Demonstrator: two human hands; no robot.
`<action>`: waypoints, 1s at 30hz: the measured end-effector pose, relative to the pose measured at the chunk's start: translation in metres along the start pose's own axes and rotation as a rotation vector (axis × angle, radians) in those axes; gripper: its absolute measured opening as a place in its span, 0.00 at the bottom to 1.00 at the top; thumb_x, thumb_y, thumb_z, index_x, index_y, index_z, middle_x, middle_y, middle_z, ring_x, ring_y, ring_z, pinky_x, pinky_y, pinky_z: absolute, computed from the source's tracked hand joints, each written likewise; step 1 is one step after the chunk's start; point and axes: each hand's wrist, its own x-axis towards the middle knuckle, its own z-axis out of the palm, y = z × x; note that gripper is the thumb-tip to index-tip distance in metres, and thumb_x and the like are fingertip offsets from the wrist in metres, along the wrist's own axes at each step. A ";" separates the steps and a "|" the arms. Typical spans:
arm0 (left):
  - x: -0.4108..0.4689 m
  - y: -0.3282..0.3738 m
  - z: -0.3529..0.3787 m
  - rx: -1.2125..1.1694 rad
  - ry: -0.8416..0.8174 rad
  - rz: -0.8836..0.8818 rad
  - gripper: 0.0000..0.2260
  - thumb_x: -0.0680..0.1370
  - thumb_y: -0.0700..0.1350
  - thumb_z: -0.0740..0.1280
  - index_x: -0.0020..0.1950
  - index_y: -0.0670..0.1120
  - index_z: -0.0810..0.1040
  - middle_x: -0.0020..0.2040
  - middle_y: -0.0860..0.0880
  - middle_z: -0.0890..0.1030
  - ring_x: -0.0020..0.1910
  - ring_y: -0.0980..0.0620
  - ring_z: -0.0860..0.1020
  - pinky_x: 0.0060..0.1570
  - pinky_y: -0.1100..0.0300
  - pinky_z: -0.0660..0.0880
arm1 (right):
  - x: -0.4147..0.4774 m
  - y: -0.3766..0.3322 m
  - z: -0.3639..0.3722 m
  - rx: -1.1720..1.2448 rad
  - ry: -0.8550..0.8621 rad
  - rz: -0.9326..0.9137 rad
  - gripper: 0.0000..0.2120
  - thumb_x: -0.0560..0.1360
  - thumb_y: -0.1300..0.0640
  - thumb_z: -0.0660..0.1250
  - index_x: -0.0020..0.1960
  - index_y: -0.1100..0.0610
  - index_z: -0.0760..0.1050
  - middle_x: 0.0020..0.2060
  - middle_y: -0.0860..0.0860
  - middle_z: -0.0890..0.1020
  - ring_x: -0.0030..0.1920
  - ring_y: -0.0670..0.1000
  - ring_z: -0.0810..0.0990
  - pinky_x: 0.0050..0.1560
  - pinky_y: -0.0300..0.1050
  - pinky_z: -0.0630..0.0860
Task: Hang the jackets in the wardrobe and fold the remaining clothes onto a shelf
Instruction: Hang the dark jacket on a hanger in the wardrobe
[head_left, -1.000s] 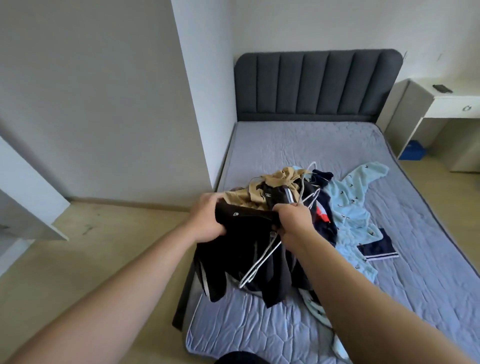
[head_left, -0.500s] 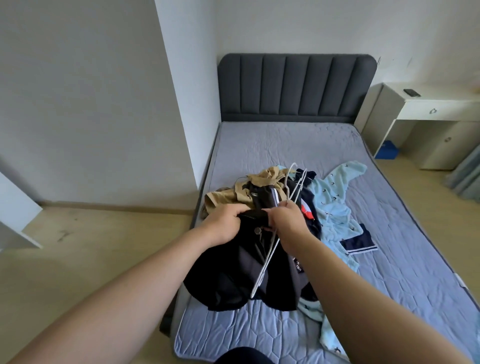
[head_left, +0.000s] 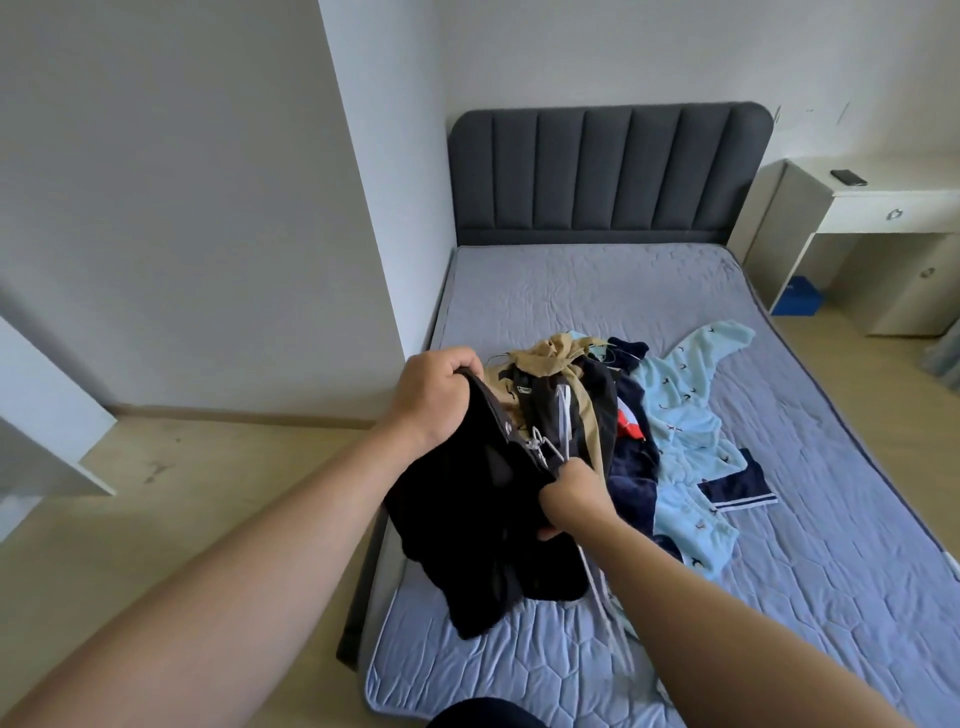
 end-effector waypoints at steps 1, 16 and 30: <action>0.000 -0.005 -0.003 0.026 0.014 -0.029 0.15 0.67 0.34 0.57 0.32 0.52 0.76 0.30 0.62 0.78 0.34 0.63 0.75 0.33 0.71 0.67 | 0.000 0.000 -0.005 -0.046 0.036 -0.005 0.06 0.75 0.66 0.56 0.50 0.59 0.68 0.46 0.59 0.80 0.27 0.56 0.84 0.38 0.56 0.84; -0.039 -0.044 0.018 0.082 -0.286 -0.301 0.10 0.76 0.57 0.66 0.35 0.57 0.78 0.31 0.63 0.79 0.34 0.55 0.78 0.35 0.64 0.71 | -0.009 -0.085 -0.064 -0.465 0.667 -0.496 0.10 0.74 0.69 0.56 0.45 0.55 0.61 0.33 0.48 0.69 0.30 0.53 0.67 0.29 0.47 0.56; -0.079 -0.073 0.008 -0.819 0.131 -0.855 0.11 0.82 0.46 0.67 0.57 0.38 0.81 0.54 0.40 0.85 0.54 0.41 0.83 0.57 0.50 0.79 | 0.014 -0.105 -0.011 -0.597 -0.097 -0.733 0.14 0.72 0.66 0.61 0.56 0.58 0.65 0.53 0.54 0.71 0.49 0.57 0.74 0.46 0.50 0.73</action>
